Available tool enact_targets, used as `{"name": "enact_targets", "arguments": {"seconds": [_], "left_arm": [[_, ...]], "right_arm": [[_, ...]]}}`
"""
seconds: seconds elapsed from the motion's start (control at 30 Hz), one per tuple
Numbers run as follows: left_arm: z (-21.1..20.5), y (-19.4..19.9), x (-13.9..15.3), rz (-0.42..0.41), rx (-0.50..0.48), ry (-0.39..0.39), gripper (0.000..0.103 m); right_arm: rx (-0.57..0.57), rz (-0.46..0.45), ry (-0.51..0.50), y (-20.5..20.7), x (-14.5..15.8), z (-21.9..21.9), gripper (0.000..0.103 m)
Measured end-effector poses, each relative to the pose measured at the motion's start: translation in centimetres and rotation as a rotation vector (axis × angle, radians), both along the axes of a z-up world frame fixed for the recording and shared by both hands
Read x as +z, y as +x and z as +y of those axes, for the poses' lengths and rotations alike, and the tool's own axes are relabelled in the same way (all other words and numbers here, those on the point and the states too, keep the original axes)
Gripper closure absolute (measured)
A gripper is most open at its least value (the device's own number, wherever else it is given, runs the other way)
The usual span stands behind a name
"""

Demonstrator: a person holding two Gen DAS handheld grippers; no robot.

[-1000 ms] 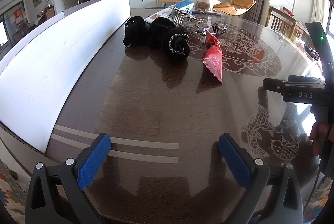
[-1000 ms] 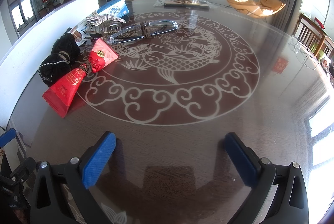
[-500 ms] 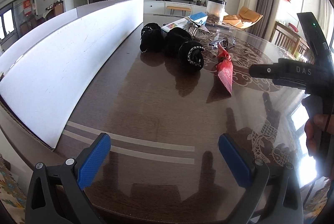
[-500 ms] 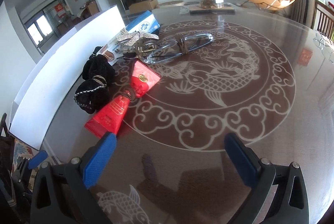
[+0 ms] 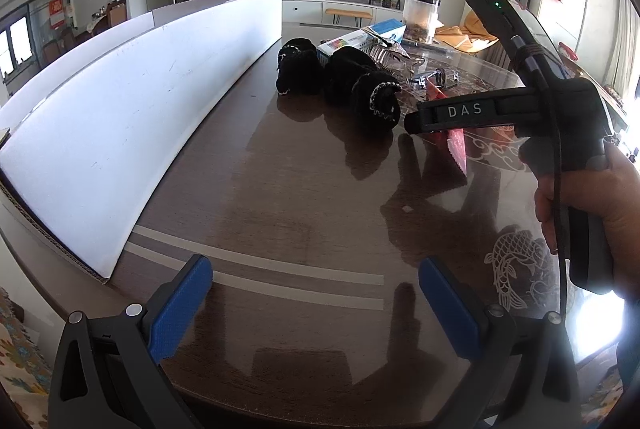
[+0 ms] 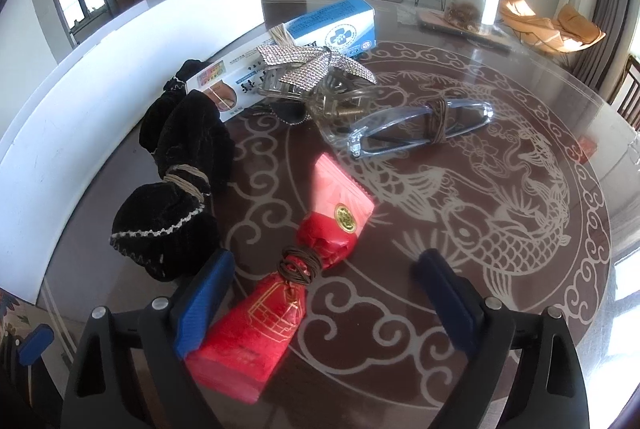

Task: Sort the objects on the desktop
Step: 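Move the right tool down onto the red snack packet and grasp it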

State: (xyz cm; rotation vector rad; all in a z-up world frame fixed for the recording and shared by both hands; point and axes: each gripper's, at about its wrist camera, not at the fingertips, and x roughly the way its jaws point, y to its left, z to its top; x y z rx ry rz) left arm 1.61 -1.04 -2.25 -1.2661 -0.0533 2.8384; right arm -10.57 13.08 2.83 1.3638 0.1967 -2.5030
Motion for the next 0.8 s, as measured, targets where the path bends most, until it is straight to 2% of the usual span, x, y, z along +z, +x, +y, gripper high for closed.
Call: {"name": "enact_targets", "arguments": {"seconds": [0.03, 0.5, 0.57, 0.63, 0.67, 0.73, 0.8], "left_arm": [[0.1, 0.0, -0.1, -0.002, -0.001, -0.006, 0.000], [0.2, 0.0, -0.2, -0.008, 0.001, -0.029, 0.000], [0.2, 0.0, -0.2, -0.008, 0.000, -0.033, 0.000], [0.3, 0.0, -0.3, -0.009, 0.000, -0.040, 0.000], [0.4, -0.1, -0.3, -0.009, 0.000, -0.045, 0.000], [0.5, 0.0, -0.3, -0.007, -0.003, -0.050, 0.000], [0.5, -0.1, -0.3, -0.007, -0.004, -0.050, 0.000]], "right_arm": [[0.022, 0.005, 0.035, 0.1, -0.2, -0.4, 0.000], [0.072, 0.021, 0.015, 0.4, -0.4, 0.2, 0.000], [0.076, 0.028, 0.012, 0.6, -0.3, 0.3, 0.003], [0.065, 0.054, 0.002, 1.0, 0.0, 0.8, 0.024], [0.066, 0.066, -0.002, 1.2, 0.1, 1.0, 0.030], [0.069, 0.079, -0.005, 1.5, 0.4, 1.6, 0.053], [0.066, 0.084, -0.004, 1.7, 0.5, 2.3, 0.068]]}}
